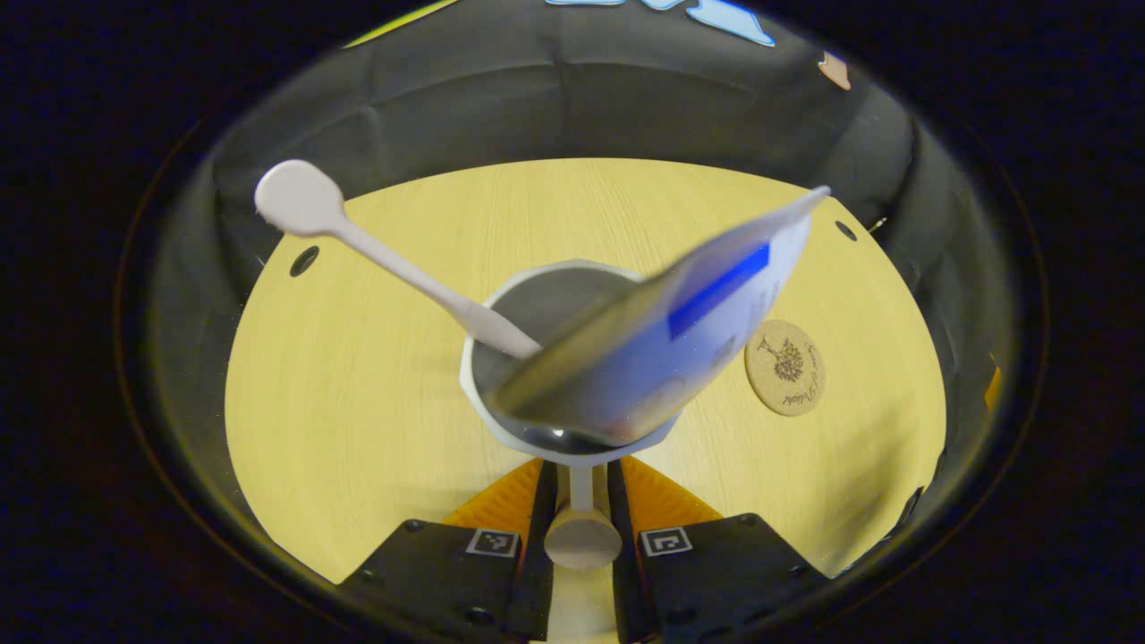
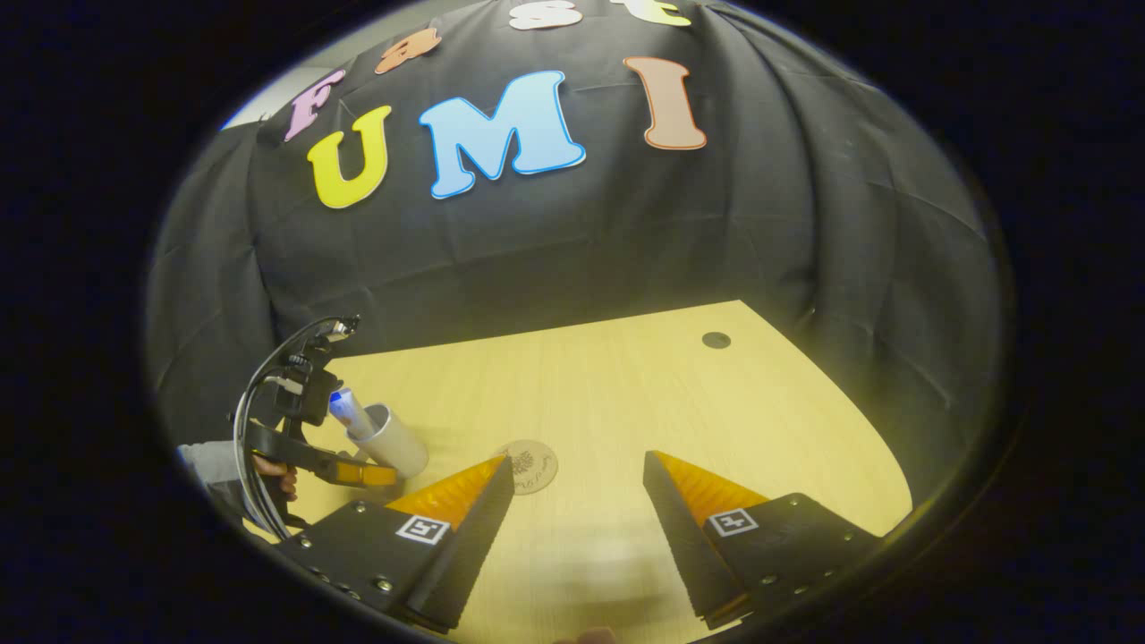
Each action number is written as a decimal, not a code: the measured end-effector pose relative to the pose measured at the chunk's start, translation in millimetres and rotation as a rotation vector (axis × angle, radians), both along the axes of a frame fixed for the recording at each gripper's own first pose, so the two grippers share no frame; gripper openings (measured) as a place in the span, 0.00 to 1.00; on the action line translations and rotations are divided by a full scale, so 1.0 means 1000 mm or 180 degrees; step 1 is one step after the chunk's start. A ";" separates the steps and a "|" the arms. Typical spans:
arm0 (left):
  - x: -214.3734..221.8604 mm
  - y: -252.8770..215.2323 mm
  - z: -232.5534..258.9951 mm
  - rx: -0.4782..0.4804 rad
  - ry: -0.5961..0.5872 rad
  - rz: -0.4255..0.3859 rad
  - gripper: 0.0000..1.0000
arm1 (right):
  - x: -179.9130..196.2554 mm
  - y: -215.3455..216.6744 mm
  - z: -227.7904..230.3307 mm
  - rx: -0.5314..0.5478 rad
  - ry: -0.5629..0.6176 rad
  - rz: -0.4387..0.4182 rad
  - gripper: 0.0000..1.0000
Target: Put the toothbrush and toothpaste on the desktop into the cup, then pick up the cup and place it on the coaster on the desktop.
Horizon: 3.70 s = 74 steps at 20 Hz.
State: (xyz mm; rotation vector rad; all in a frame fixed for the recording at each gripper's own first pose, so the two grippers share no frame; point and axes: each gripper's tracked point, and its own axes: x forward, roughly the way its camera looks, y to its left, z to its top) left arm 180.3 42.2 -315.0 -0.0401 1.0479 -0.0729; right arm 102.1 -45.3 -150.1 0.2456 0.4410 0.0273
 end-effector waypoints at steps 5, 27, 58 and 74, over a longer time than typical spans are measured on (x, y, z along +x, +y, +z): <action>0.002 -0.009 0.007 -0.0009 -0.0045 -0.0055 0.35 | 0.000 -0.002 -0.001 0.0018 0.0022 -0.0024 0.89; 0.011 -0.183 0.011 -0.0045 -0.0027 -0.0829 0.35 | -0.021 -0.070 0.000 0.0144 -0.0018 -0.0273 0.89; -0.040 -0.157 0.128 -0.0130 -0.1014 -0.0378 1.00 | -0.033 -0.041 0.056 0.0072 -0.0422 0.0060 0.89; -0.121 -0.076 0.317 -0.0179 -0.3130 0.0315 0.96 | -0.052 0.019 0.153 -0.0202 -0.1260 0.0139 0.89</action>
